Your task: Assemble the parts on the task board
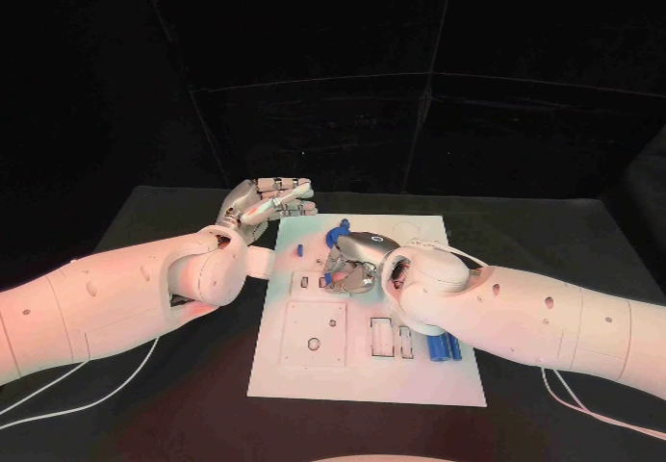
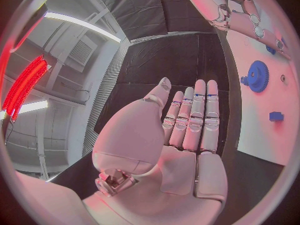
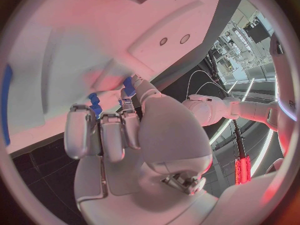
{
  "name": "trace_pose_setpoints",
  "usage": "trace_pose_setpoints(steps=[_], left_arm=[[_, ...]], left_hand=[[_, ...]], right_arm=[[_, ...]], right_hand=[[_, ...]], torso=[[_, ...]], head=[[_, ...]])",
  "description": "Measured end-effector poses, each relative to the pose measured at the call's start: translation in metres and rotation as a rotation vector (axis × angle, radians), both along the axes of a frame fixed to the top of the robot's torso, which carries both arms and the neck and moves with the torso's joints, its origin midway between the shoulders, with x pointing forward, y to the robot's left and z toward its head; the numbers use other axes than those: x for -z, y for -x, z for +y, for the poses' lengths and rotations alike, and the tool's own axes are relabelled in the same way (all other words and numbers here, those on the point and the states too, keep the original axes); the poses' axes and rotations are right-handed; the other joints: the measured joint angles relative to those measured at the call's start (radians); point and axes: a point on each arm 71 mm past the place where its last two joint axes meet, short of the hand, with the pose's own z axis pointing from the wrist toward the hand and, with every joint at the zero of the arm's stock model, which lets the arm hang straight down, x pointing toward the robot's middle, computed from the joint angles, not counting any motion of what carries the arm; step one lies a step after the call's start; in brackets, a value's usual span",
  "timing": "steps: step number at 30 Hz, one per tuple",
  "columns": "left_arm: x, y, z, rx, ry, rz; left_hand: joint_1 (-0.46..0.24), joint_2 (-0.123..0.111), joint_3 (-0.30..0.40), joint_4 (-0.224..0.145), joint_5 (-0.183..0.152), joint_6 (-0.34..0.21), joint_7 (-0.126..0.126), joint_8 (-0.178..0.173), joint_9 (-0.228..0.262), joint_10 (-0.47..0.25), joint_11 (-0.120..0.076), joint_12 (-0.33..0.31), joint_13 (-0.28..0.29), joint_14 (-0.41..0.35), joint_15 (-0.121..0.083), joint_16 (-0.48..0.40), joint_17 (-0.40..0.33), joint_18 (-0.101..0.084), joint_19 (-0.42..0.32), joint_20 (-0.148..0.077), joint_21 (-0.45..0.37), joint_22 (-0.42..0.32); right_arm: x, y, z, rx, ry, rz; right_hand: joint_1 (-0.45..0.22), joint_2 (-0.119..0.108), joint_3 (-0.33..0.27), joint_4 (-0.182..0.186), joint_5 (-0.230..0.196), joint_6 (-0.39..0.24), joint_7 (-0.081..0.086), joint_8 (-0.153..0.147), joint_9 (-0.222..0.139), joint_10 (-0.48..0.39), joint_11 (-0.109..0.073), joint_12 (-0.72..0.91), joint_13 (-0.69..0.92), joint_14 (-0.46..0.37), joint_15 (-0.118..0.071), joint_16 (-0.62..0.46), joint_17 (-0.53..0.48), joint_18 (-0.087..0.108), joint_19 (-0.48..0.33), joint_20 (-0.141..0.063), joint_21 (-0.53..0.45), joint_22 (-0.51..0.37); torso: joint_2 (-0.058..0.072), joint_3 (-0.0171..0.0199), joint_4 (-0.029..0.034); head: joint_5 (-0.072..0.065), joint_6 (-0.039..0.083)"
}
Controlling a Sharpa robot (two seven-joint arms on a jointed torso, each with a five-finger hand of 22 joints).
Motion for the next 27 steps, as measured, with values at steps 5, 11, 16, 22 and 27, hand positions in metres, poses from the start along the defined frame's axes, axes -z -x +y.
trace_pose_setpoints(steps=[5, 11, 16, 22, 27], left_arm=[[0.0, 0.0, 0.0, 0.001, 0.001, 0.0], [0.0, 0.0, -0.0001, 0.002, 0.001, 0.001], [0.0001, 0.0, 0.0002, 0.002, 0.001, 0.002], [0.0002, 0.0, 0.0003, 0.003, 0.001, 0.002], [0.0002, 0.0, 0.0005, 0.003, 0.002, 0.003]], left_hand=[[0.0, 0.0, 0.0, 0.0, 0.0, 0.0, 0.0, 0.0, 0.0, 0.0, 0.0, 0.0, 0.0, 0.0, 0.0, 0.0, 0.0, 0.0, 0.0, 0.0, 0.0, -0.001], [0.0, 0.0, 0.0, 0.0, 0.0, 0.0, 0.0, 0.0, 0.0, 0.0, 0.0, 0.0, 0.0, 0.0, 0.0, 0.0, 0.001, 0.0, 0.0, 0.0, 0.0, -0.001], [0.0, 0.0, 0.0, 0.0, 0.0, 0.0, 0.0, 0.0, 0.0, 0.0, 0.0, 0.0, 0.0, 0.0, 0.0, 0.0, 0.001, 0.0, 0.0, 0.0, 0.0, -0.001], [0.0, 0.0, 0.0, 0.0, 0.0, 0.0, 0.0, 0.0, 0.0, 0.0, 0.0, 0.0, 0.0, 0.0, 0.0, 0.0, 0.001, 0.0, 0.0, 0.0, 0.0, -0.001], [0.0, 0.0, 0.0, 0.0, 0.0, 0.0, 0.0, 0.0, 0.0, 0.0, 0.0, 0.0, 0.0, 0.0, 0.0, 0.0, 0.001, 0.0, 0.0, 0.0, 0.0, -0.001]], right_arm=[[0.0003, -0.0002, -0.0006, 0.001, 0.001, 0.0], [0.0006, -0.0006, -0.002, 0.003, 0.004, 0.001], [0.0007, -0.0007, -0.0036, 0.005, 0.009, 0.001], [0.0008, 0.0005, -0.0034, 0.004, 0.013, -0.003], [0.0007, 0.0012, -0.003, 0.005, 0.02, -0.01]], right_hand=[[0.0, 0.0, 0.0, 0.0, 0.0, 0.0, 0.0, -0.001, 0.0, 0.0, 0.0, 0.0, 0.0, 0.0, 0.0, -0.002, 0.0, 0.0, 0.0, 0.0, 0.0, -0.001], [-0.004, -0.004, 0.002, -0.002, 0.0, 0.001, -0.002, -0.004, 0.0, 0.0, 0.0, -0.006, 0.0, 0.0, 0.0, -0.004, 0.0, 0.0, 0.0, 0.0, 0.0, -0.003], [-0.009, -0.01, 0.004, -0.004, 0.0, 0.004, -0.006, -0.007, 0.0, -0.007, 0.0, -0.011, 0.0, 0.0, 0.0, -0.004, 0.0, 0.0, 0.0, 0.0, 0.0, -0.004], [-0.01, -0.011, 0.008, -0.003, -0.002, 0.006, -0.008, -0.012, 0.0, -0.007, 0.0, -0.011, 0.0, 0.0, 0.0, -0.004, 0.0, 0.0, -0.006, 0.001, 0.0, -0.007], [-0.015, -0.015, 0.008, -0.003, -0.002, 0.005, -0.008, -0.014, 0.001, -0.007, 0.0, -0.011, 0.0, 0.0, 0.0, -0.004, 0.0, 0.0, -0.007, 0.0, 0.0, -0.007]], torso=[[0.0, -0.0001, 0.0009], [0.0, -0.0003, 0.0012], [0.0, -0.0003, 0.0009], [0.0, -0.0001, -0.0002], [0.0, -0.0001, -0.0001]], head=[[-0.002, 0.0], [-0.002, -0.001], [-0.002, -0.003], [-0.002, -0.005], [-0.002, -0.004]])
